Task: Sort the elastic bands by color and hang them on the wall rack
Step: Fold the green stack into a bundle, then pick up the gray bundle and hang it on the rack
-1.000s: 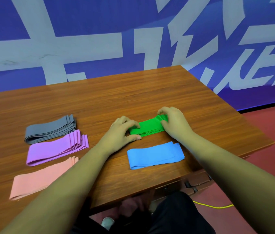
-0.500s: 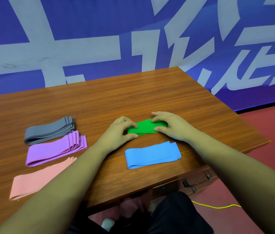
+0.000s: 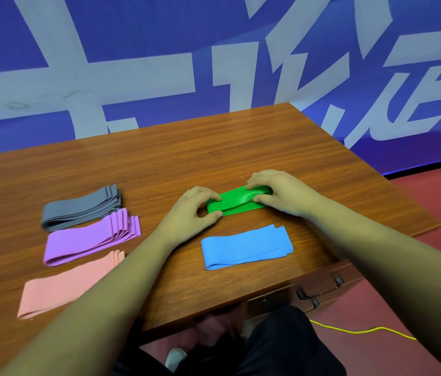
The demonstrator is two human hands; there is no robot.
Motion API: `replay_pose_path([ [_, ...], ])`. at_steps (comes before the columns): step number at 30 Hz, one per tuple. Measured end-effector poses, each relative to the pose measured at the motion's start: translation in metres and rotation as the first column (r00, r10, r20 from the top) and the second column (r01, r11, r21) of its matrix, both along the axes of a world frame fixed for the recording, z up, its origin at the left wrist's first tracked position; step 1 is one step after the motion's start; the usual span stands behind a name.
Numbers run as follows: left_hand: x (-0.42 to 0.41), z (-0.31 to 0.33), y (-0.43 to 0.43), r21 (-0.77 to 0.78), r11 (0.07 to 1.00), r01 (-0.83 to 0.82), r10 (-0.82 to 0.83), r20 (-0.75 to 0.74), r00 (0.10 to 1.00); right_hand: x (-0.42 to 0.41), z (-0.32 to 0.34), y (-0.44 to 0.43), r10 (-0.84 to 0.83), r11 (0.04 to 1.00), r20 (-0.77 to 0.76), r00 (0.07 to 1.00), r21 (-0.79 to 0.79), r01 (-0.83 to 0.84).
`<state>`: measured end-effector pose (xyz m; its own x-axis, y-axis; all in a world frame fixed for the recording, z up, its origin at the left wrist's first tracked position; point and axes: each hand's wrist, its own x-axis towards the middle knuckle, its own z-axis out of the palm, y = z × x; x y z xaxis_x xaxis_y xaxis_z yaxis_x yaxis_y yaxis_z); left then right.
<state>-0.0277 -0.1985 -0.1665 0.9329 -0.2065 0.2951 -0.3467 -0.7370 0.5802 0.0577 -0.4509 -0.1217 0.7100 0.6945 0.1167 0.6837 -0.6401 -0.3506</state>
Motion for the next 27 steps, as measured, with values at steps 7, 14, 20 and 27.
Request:
replay_pose_path([
  [7, -0.001, 0.001, -0.001, 0.077, 0.997, -0.016, 0.020, -0.053, 0.998, -0.020, -0.016, -0.010, -0.044, 0.998, -0.055, 0.998, -0.039, 0.041],
  [14, -0.031, 0.053, 0.039, 0.011, 0.998, -0.057, 0.057, -0.055, 0.997, -0.043, 0.030, 0.037, -0.139, 0.990, -0.014, 0.990, 0.023, 0.140],
  [20, -0.094, 0.083, 0.140, 0.024, 0.954, -0.298, 0.298, -0.008, 0.954, -0.084, 0.056, 0.139, -0.076, 0.996, 0.000, 0.997, 0.057, 0.076],
  [27, -0.131, 0.065, 0.248, 0.026, 0.866, -0.499, 0.499, -0.008, 0.867, -0.084, 0.050, 0.260, 0.047, 0.995, -0.058, 0.997, 0.093, -0.041],
])
